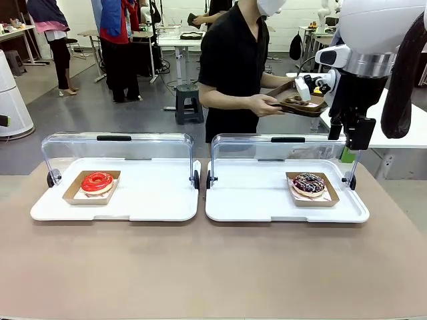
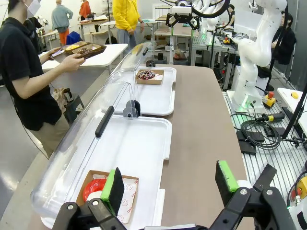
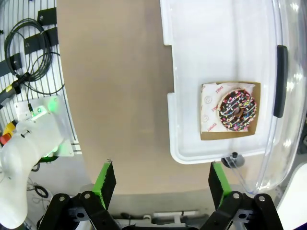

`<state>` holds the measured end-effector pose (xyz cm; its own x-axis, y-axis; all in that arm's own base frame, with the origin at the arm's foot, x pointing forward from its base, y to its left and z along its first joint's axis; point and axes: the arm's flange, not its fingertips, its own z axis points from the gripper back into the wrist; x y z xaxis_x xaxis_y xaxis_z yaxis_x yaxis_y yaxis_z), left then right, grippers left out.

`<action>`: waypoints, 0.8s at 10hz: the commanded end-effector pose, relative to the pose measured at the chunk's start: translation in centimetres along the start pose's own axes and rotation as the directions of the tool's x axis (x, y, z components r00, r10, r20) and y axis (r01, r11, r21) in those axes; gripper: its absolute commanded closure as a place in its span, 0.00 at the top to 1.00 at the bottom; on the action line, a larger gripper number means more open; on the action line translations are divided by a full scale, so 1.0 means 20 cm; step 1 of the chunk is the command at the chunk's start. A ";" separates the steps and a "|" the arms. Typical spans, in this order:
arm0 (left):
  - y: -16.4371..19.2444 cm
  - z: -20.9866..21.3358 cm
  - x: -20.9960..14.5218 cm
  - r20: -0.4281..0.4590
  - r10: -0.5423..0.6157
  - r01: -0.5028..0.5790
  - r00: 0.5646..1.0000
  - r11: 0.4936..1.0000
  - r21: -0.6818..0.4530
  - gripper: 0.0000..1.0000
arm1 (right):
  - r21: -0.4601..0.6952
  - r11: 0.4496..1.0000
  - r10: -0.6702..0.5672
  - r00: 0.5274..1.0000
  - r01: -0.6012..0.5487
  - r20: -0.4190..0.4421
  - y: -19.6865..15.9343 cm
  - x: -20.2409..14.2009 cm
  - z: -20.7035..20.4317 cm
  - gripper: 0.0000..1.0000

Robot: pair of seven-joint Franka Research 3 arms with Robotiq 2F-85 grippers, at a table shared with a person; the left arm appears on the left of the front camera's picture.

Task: Provide the desired donut to the person.
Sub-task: Place the picked Paper togo box onto the Handle tray extended by the person.

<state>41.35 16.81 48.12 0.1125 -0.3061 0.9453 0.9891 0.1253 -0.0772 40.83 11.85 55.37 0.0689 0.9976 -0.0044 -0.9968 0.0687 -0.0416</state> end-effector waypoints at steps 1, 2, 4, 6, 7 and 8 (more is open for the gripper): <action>-0.01 0.01 0.00 -0.003 -0.005 0.005 1.000 1.000 -0.002 1.00 | 0.000 1.000 0.000 1.000 0.000 0.000 0.00 0.00 0.00 1.00; -0.01 0.01 0.00 -0.003 -0.005 0.005 1.000 1.000 -0.002 1.00 | 0.031 0.998 -0.057 0.975 0.051 0.213 0.01 -0.17 0.01 1.00; -0.01 0.01 0.00 -0.003 -0.005 0.005 1.000 1.000 -0.002 1.00 | 0.108 0.986 -0.161 0.850 0.124 0.501 -0.04 -0.54 -0.03 1.00; -0.01 0.01 0.00 -0.003 -0.005 0.005 1.000 1.000 -0.002 1.00 | 0.115 0.979 -0.202 0.715 0.169 0.669 -0.08 -0.88 -0.17 1.00; -0.01 0.01 0.00 -0.003 -0.005 0.005 1.000 1.000 -0.002 1.00 | 0.098 0.976 -0.204 0.641 0.197 0.740 -0.08 -1.05 -0.26 1.00; -0.01 0.01 0.00 -0.003 -0.005 0.005 1.000 1.000 -0.002 1.00 | 0.108 0.974 -0.207 0.581 0.201 0.787 -0.07 -1.15 -0.33 1.00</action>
<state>41.33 16.86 48.11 0.1131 -0.3060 0.9453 0.9889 0.1265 -0.0774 40.18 -11.28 50.69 0.2520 0.6211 0.7421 -0.9492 0.3079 0.0646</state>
